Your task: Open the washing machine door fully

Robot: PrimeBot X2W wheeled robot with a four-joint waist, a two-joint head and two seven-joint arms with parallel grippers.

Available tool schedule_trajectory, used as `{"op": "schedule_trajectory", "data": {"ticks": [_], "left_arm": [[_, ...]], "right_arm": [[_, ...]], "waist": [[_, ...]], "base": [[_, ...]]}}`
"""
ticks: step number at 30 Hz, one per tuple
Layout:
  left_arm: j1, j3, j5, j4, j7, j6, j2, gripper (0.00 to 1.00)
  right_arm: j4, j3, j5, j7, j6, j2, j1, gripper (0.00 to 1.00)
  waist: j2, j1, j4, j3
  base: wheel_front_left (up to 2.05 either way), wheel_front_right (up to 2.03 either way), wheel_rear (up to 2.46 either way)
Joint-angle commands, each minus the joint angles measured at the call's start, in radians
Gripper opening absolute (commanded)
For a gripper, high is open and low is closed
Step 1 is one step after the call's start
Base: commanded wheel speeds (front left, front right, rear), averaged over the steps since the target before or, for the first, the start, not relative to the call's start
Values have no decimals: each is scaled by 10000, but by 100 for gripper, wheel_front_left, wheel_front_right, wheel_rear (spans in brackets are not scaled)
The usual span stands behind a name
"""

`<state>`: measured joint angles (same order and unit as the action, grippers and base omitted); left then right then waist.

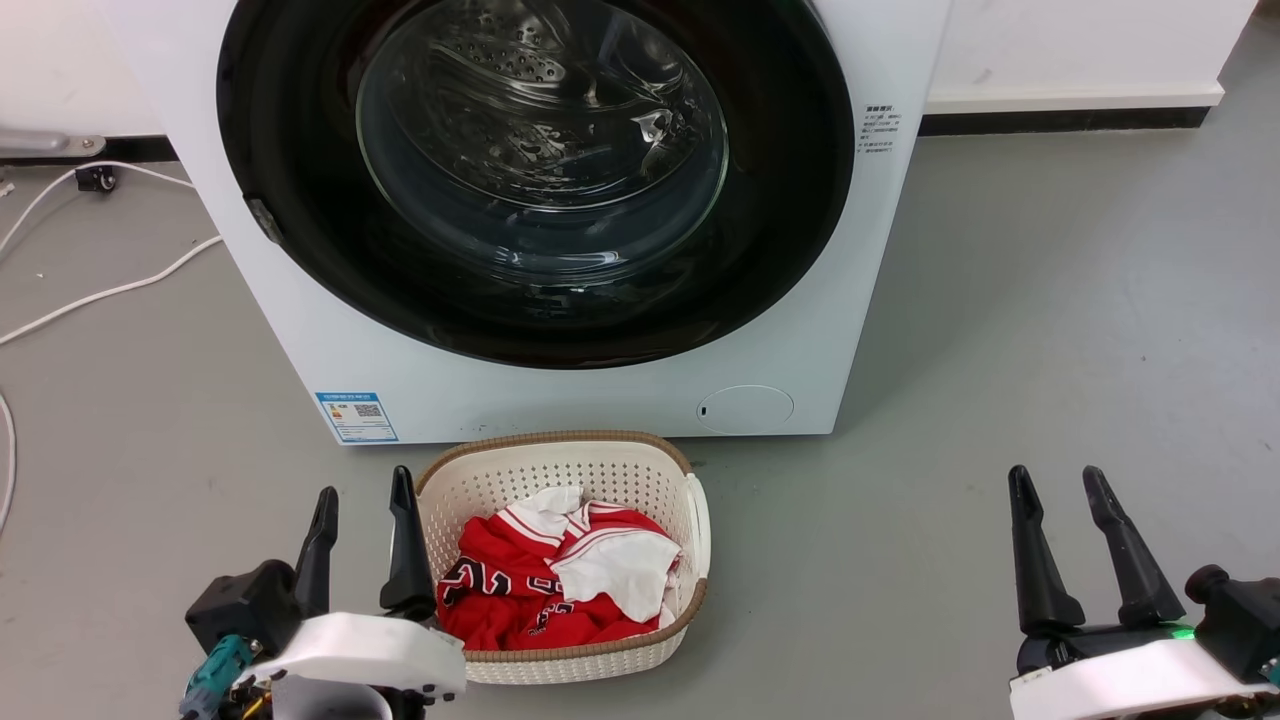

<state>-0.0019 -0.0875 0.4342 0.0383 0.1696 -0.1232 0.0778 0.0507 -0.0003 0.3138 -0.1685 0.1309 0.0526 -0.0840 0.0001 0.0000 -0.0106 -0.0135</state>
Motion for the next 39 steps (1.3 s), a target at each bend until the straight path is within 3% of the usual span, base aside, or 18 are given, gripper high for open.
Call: {"op": "schedule_trajectory", "data": {"ticks": [1,39], "left_arm": [[77,8,-283,-99,98,-18,-29,100],[543,143,-3040,149,863,10,-276,100]], "right_arm": [[163,-14,-228,-110,-1,-12,-29,100],[277,70,-2373,-882,-3,-37,-589,100]], "waist": [[-1,0,0,-1],[-1,0,-80,69]], "base": [[0,0,0],[0,0,0]]}}
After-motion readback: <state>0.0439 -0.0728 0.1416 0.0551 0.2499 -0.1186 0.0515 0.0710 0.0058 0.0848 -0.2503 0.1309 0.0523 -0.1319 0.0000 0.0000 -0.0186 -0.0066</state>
